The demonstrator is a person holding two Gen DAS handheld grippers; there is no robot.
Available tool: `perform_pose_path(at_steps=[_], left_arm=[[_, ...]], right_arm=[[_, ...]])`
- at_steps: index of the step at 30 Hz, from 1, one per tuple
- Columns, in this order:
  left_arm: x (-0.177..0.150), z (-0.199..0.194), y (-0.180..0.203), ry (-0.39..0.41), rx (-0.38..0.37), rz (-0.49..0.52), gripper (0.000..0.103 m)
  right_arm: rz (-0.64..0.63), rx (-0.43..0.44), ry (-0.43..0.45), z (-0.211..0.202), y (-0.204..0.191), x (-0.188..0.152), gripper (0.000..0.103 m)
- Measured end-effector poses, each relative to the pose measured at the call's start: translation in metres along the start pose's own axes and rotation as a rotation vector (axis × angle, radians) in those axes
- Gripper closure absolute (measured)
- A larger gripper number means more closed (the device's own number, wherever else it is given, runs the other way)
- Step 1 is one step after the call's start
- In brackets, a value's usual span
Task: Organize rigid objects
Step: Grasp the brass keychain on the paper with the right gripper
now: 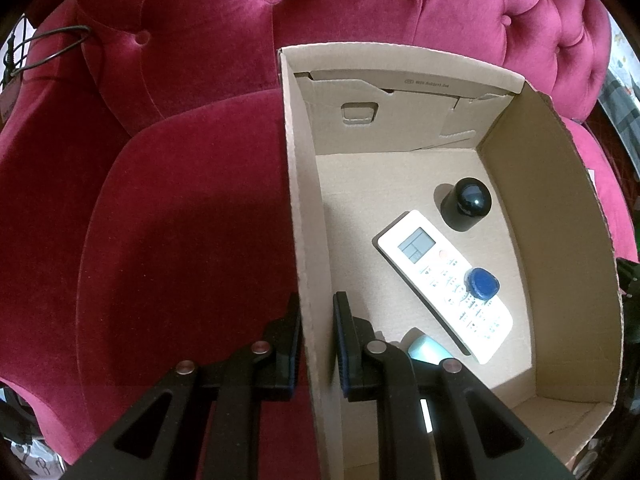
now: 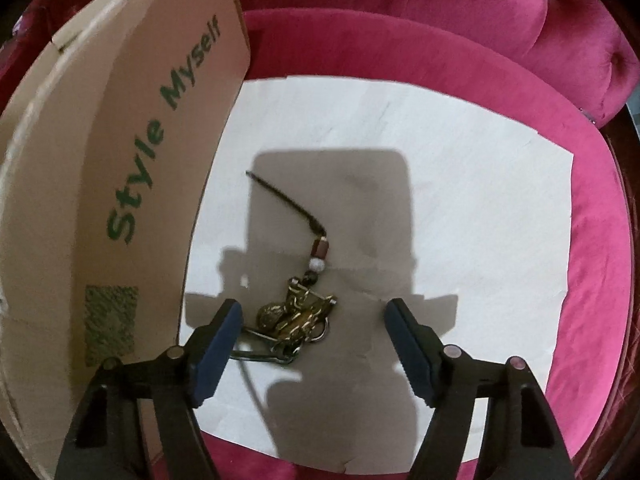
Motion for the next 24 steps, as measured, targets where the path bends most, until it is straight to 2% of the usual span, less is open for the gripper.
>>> perform_pose_path(at_steps=[3, 6, 8, 9, 10, 12, 24], left_arm=[[-0.001, 0.001, 0.0, 0.001, 0.001, 0.001, 0.087], [-0.001, 0.001, 0.0, 0.0, 0.0, -0.001, 0.087], [-0.001, 0.001, 0.001, 0.0, 0.001, 0.0, 0.087], [-0.001, 0.001, 0.001, 0.0, 0.001, -0.001, 0.087], [-0.001, 0.001, 0.001, 0.0, 0.001, 0.0, 0.087], [-0.001, 0.001, 0.001, 0.0, 0.003, 0.0, 0.087], [-0.001, 0.002, 0.002, 0.0, 0.005, 0.003, 0.087]], right_arm=[[-0.001, -0.008, 0.008, 0.002, -0.001, 0.0, 0.028], [-0.008, -0.035, 0.012, 0.002, 0.002, -0.003, 0.044], [-0.012, -0.037, 0.015, 0.0, 0.002, -0.005, 0.066], [-0.014, -0.038, 0.015, -0.001, 0.002, -0.005, 0.071], [-0.021, -0.043, 0.016, -0.002, 0.002, -0.006, 0.082], [-0.026, -0.047, 0.015, -0.004, 0.0, -0.007, 0.09], [0.02, -0.029, 0.049, -0.033, 0.004, 0.0, 0.091]])
Point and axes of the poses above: each gripper's, at about its wrist camera, not at the fingertips, and z roughly the way its jaws point, y to its right, x to its top, the point moved 10 cm from there along z, roughly the way its jaws point, and after that the axes turned 6 degrees about y, right-handed, at the moved point
